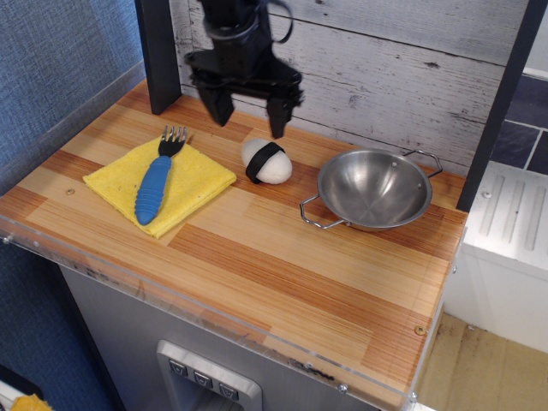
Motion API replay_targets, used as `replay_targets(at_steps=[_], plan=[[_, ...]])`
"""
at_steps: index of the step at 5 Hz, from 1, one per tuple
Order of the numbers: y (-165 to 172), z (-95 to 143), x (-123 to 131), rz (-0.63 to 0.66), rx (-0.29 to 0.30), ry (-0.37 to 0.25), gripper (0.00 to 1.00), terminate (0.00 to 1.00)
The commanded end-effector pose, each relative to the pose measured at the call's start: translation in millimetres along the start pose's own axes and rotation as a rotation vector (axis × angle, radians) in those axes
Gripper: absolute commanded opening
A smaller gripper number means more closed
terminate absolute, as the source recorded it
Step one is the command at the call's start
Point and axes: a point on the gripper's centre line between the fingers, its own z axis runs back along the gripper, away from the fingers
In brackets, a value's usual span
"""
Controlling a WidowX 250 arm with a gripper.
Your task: Put the sushi in the empty corner.
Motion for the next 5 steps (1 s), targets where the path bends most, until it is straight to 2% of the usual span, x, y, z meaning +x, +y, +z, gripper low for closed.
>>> replay_targets(at_steps=[1,3,5], plan=[[16.0,-7.4,4.1,0.033,0.005,-0.018,1.0,0.0],[-2.8,-26.5,7.5,0.015,-0.037,-0.013,1.0,0.0],[-12.9,-37.0,13.9,-0.004,-0.054,-0.011,1.0,0.0]])
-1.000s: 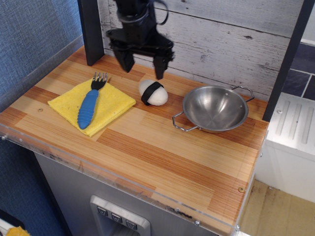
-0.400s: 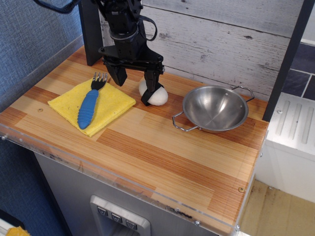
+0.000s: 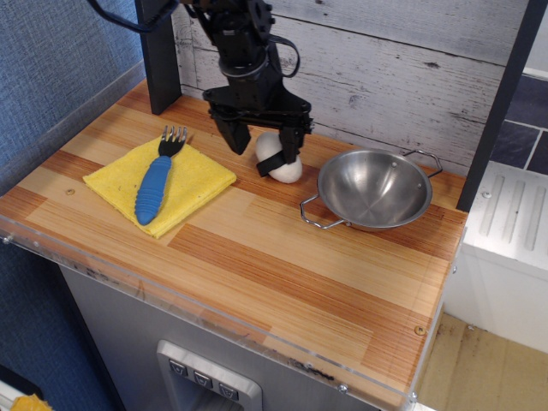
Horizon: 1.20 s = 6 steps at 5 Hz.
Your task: Put the sushi in the empty corner.
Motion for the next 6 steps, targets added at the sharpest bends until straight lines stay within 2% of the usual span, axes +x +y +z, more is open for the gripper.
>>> replay_targets(at_steps=[1,2,4,6], plan=[[0.0,2.8,6.8,-0.008,-0.007,-0.031,1.0,0.0],[0.1,0.6,3.3,-0.019,-0.003,-0.032,0.0,0.0],[5.0,8.4,-4.0,-0.017,-0.028,-0.048,0.0,0.0],[1.5,46.1,9.3,0.01,-0.057,-0.157,0.0,0.0]])
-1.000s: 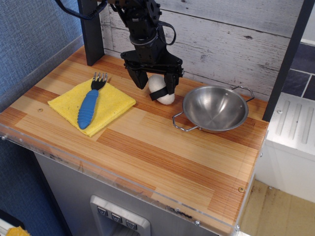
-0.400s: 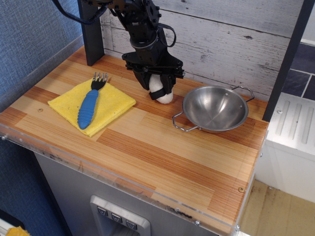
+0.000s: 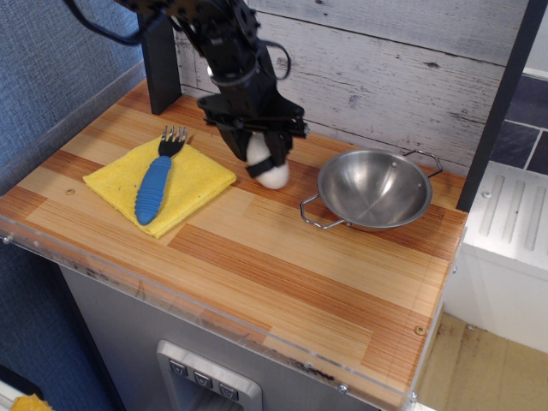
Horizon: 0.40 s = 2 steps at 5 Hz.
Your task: Put the sushi in the empty corner.
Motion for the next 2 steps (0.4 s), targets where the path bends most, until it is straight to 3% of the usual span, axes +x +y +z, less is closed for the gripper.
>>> replay_targets(at_steps=[1,2], plan=[[-25.0,48.0,30.3,-0.006,-0.018,-0.145,0.0,0.0],[-40.5,66.2,32.7,-0.026,-0.035,-0.183,0.0,0.0]])
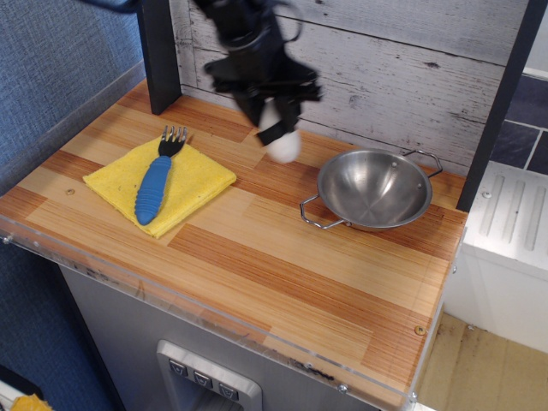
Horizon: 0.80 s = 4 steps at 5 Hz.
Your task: Put the sushi in the empty corner.
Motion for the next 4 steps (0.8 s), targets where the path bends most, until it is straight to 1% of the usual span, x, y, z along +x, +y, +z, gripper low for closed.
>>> replay_targets(at_steps=[1,2,3,4], plan=[[-37.2,53.2,10.4,-0.06,-0.041,-0.122,0.0,0.0],[-59.0,69.2,-2.8,-0.098,-0.067,-0.137,0.0,0.0],[-80.6,74.2,-24.2,-0.136,-0.111,-0.115,0.0,0.0],[-92.1,78.4,-45.4,-0.164,-0.126,-0.093,0.0,0.0]])
